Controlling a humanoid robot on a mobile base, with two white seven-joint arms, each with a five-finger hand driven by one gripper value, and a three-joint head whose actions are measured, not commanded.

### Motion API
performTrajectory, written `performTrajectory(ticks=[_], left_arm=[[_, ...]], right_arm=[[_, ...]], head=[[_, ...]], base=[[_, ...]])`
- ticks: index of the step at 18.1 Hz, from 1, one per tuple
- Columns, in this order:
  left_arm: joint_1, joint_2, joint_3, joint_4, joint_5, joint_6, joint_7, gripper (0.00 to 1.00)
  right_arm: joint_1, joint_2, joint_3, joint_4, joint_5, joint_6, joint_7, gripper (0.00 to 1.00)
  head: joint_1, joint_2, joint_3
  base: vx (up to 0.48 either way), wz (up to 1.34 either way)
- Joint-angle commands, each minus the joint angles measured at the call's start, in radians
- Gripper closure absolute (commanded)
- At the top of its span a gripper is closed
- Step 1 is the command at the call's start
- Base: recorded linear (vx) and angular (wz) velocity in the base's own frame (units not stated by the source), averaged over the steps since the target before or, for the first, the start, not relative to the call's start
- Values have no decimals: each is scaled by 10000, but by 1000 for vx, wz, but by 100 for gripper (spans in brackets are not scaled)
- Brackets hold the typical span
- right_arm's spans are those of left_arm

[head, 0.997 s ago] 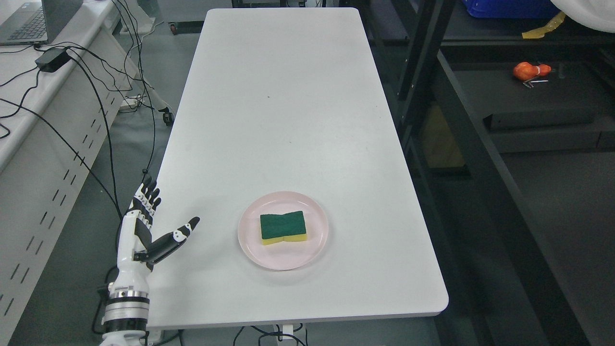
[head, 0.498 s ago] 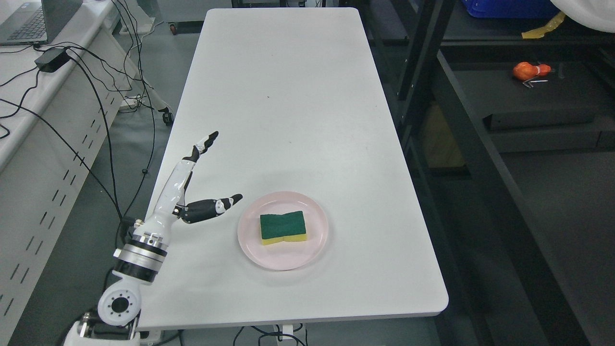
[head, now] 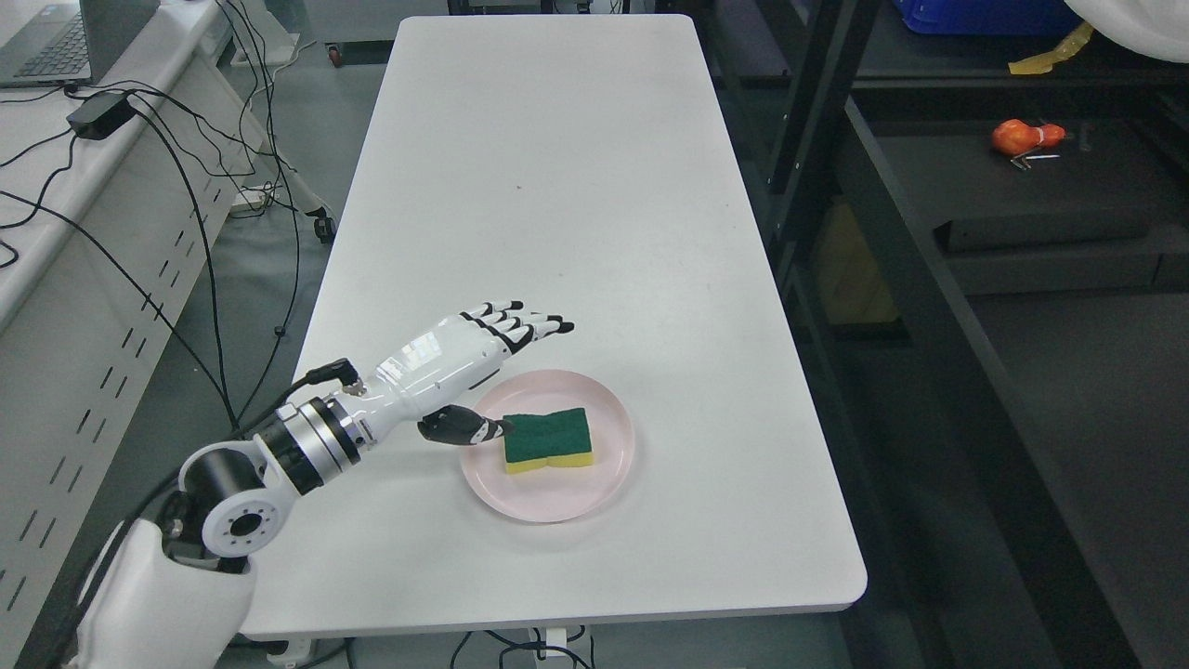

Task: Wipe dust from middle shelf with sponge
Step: 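Close the left hand around the green-and-yellow sponge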

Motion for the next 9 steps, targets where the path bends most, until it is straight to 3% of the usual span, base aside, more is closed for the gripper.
performTrajectory(ticks=[1,4,9], left_arm=[[-793,2290,-2524,-23,-956,-224,-373,8],[-901,2398,-2539,38,-1231,-225,-527,7],[-1145,1740,-2662,544,-2122,-225,-574,7]], right_arm=[[0,-175,12,-175,0,7,-6,0],[0,-175,-3,-175,0,7,-6,0],[0,-175,12,-175,0,7,-6,0]], head=[[0,0,0],[0,0,0],[0,0,0]], base=[[0,0],[0,0],[0,0]])
